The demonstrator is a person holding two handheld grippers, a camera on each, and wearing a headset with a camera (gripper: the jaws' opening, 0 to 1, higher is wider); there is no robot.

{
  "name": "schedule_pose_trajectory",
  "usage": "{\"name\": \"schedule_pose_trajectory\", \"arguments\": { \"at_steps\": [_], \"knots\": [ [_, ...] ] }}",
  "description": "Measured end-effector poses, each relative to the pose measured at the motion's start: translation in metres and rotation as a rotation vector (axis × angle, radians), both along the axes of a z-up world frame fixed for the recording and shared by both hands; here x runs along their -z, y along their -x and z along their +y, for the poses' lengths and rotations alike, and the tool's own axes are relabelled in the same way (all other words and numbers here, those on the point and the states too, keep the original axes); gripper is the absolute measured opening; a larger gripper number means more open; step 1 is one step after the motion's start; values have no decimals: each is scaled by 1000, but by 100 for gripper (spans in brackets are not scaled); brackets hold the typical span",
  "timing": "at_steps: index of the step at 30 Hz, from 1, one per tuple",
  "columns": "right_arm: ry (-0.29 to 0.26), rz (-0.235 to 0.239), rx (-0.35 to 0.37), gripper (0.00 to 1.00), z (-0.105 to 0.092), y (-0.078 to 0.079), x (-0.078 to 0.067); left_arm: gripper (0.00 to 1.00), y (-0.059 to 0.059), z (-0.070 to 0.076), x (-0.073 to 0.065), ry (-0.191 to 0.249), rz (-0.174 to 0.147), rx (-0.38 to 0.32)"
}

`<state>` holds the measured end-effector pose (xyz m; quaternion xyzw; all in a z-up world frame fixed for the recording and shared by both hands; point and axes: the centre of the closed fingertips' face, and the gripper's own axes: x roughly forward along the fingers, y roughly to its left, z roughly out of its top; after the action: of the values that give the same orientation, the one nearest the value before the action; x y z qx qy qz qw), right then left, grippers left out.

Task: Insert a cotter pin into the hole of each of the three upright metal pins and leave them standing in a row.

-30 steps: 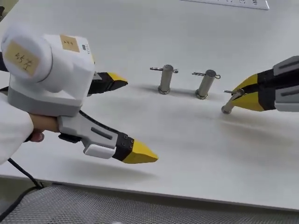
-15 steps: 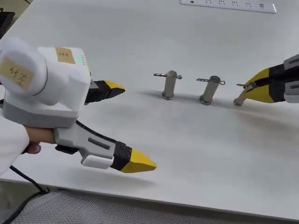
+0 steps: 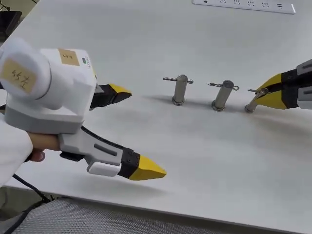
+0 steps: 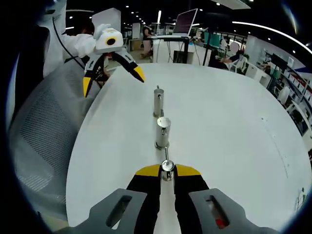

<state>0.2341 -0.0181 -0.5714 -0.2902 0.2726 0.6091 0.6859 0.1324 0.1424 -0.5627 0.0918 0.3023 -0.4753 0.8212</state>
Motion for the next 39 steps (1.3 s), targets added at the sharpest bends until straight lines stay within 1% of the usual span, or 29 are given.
{"name": "schedule_pose_trajectory", "arguments": {
  "at_steps": [5, 6, 8, 9, 10, 12, 14, 15, 19, 20, 21, 24, 27, 30, 31, 32, 33, 35, 37, 39],
  "knots": [
    [-5, 2, -7, 4, -1, -3, 0, 99, 2, -1, 2, -3, 8, -1],
    [-9, 15, -3, 4, -1, -3, 1, 99, 2, 0, 2, -6, 10, -1],
    [-17, 25, -4, 4, 0, -2, 1, 99, 2, -1, 2, -6, 16, -4],
    [-19, 26, -7, 4, -1, -2, 1, 99, 2, -2, 1, 4, 19, -8],
    [-19, 22, -7, 4, 0, -3, 1, 99, 2, -2, 1, 5, 20, -8],
    [-15, 19, -2, 5, -1, -5, 1, 99, 2, -2, 1, -2, 18, -6],
    [-17, 18, -6, 5, -1, -5, 1, 99, 2, -3, 1, 0, 20, -4],
    [-12, 10, -15, 5, -2, -4, 2, 99, 2, -4, 0, 1, 19, -3],
    [14, 14, -17, 5, -4, -5, 6, 99, 2, -4, 0, 5, 24, -6],
    [24, 20, -12, 6, -4, -5, 8, 99, 2, -5, 0, 9, 24, -6],
    [22, 21, -8, 7, -4, -5, 8, 99, 1, -5, -1, 11, 23, -7],
    [1, 43, 22, 13, -3, -4, 6, 99, 1, -4, -2, 16, 20, -13],
    [0, 31, 40, 19, -5, -7, 4, 99, 0, -4, -4, 16, 13, -18],
    [-2, 26, 74, 26, -7, -9, -1, 99, -1, -3, -6, 23, 9, -25],
    [-11, 44, 144, 30, -9, -11, -5, 99, -1, -4, -9, 36, 10, -30],
    [-32, 49, 168, 33, -7, -12, -10, 99, -2, -5, -12, 50, 7, -35],
    [-64, 43, 155, 35, -2, -7, -21, 99, -3, -6, -17, 71, 1, -44],
    [-96, 36, 183, 35, 1, -3, -32, 99, -5, -8, -24, 106, -8, -61],
    [-117, 34, 207, 39, 3, 4, -41, 99, -8, -9, -30, 133, -17, -81],
    [-141, 38, 236, 47, 5, 8, -47, 99, -10, -8, -35, 167, -4, -123]
  ]
}}
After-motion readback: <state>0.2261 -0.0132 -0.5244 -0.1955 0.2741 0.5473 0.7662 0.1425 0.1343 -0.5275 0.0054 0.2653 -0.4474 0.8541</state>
